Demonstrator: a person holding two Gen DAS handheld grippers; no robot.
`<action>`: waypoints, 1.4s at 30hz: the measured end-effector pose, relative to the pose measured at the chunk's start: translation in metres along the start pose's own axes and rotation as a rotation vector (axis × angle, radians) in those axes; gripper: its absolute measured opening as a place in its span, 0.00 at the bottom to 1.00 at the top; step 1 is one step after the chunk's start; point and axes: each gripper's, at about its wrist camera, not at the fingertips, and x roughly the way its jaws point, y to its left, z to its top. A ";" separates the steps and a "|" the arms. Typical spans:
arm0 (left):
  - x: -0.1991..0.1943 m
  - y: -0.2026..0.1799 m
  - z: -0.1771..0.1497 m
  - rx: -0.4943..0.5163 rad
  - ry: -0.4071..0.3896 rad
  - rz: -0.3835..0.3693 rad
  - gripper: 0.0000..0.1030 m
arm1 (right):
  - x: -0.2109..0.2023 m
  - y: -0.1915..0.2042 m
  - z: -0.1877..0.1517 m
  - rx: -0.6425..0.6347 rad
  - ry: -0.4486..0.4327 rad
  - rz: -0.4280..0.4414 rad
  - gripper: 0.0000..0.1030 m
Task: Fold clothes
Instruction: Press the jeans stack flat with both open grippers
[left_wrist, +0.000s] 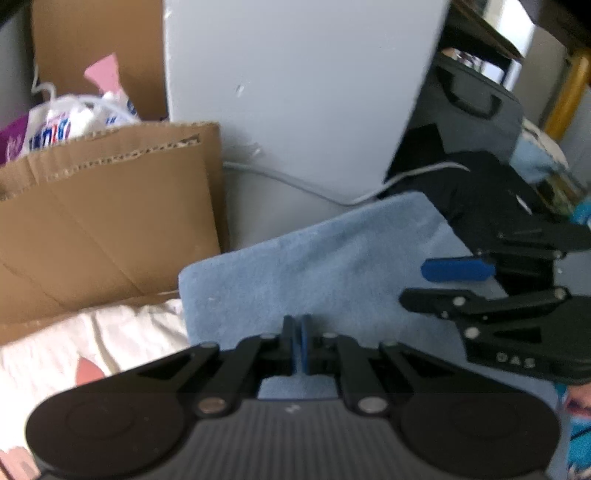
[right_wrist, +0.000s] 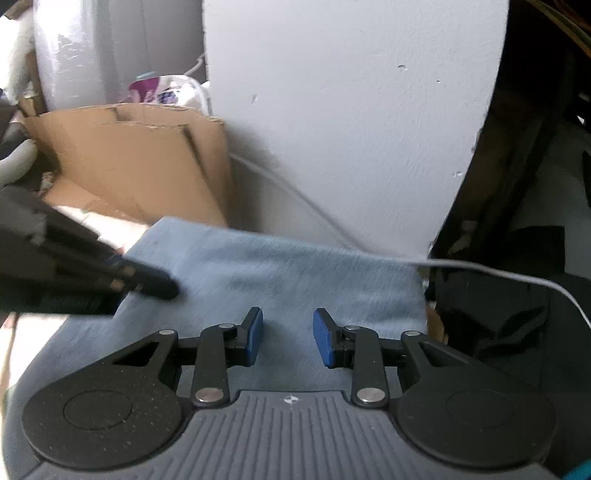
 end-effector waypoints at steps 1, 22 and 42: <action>-0.003 -0.001 -0.001 0.019 0.005 0.004 0.05 | -0.005 0.002 -0.003 0.003 0.002 0.011 0.36; -0.012 -0.014 -0.031 0.083 0.076 -0.080 0.20 | -0.020 0.035 -0.045 0.009 0.027 0.097 0.39; -0.065 -0.016 -0.079 0.010 0.114 -0.068 0.53 | -0.096 0.035 -0.109 0.210 0.047 -0.033 0.43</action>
